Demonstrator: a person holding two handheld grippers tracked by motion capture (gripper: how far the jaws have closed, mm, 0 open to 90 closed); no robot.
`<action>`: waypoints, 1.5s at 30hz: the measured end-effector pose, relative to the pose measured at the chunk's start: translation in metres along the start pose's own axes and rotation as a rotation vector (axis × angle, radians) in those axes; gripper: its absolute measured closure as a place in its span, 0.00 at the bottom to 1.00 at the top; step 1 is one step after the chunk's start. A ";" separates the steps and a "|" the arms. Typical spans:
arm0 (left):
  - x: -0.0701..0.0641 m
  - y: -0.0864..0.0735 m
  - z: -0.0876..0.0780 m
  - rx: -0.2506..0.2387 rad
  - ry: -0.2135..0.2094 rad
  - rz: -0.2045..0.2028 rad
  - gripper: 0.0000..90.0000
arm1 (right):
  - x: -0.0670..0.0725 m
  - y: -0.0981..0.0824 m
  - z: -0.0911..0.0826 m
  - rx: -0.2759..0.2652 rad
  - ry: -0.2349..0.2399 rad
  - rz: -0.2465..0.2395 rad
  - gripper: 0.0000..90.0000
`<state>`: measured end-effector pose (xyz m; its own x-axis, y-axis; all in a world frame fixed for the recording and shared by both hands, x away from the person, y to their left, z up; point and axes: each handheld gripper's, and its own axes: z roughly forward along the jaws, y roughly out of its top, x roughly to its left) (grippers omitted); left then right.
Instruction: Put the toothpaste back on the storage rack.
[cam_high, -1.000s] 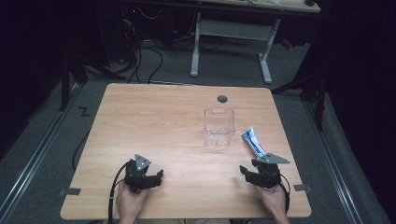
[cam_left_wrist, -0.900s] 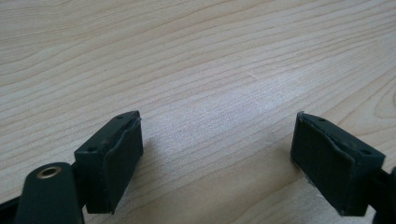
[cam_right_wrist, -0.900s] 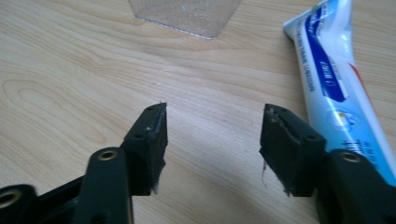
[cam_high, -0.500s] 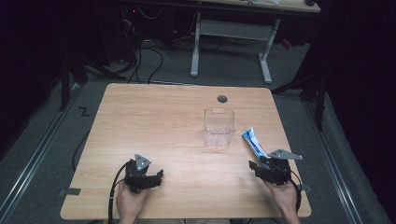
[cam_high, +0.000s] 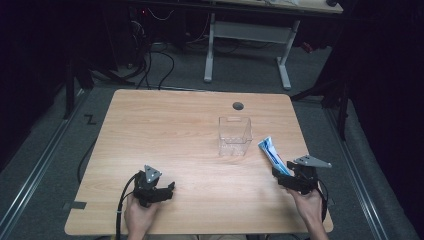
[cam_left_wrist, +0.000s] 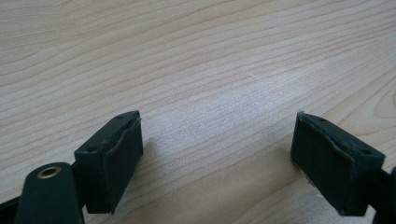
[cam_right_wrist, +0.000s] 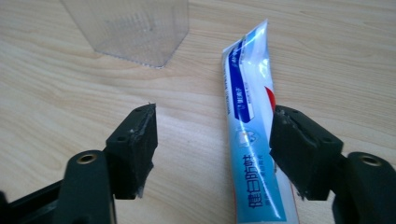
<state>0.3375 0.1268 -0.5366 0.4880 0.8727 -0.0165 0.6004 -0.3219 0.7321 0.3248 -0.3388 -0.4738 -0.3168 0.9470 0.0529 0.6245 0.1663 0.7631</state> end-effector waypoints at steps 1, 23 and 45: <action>0.000 0.000 0.000 0.000 0.000 0.000 0.19 | -0.002 0.001 0.001 0.002 0.002 0.009 0.33; 0.000 0.000 0.000 0.000 0.000 0.000 0.19 | -0.013 0.044 0.030 0.164 -0.007 -0.051 0.45; 0.000 0.000 0.000 0.000 0.000 0.000 0.19 | -0.001 0.069 0.069 0.257 -0.071 -0.123 0.50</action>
<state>0.3375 0.1269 -0.5366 0.4881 0.8726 -0.0166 0.6004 -0.3219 0.7320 0.4176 -0.3095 -0.4661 -0.3563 0.9308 -0.0819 0.7476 0.3365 0.5726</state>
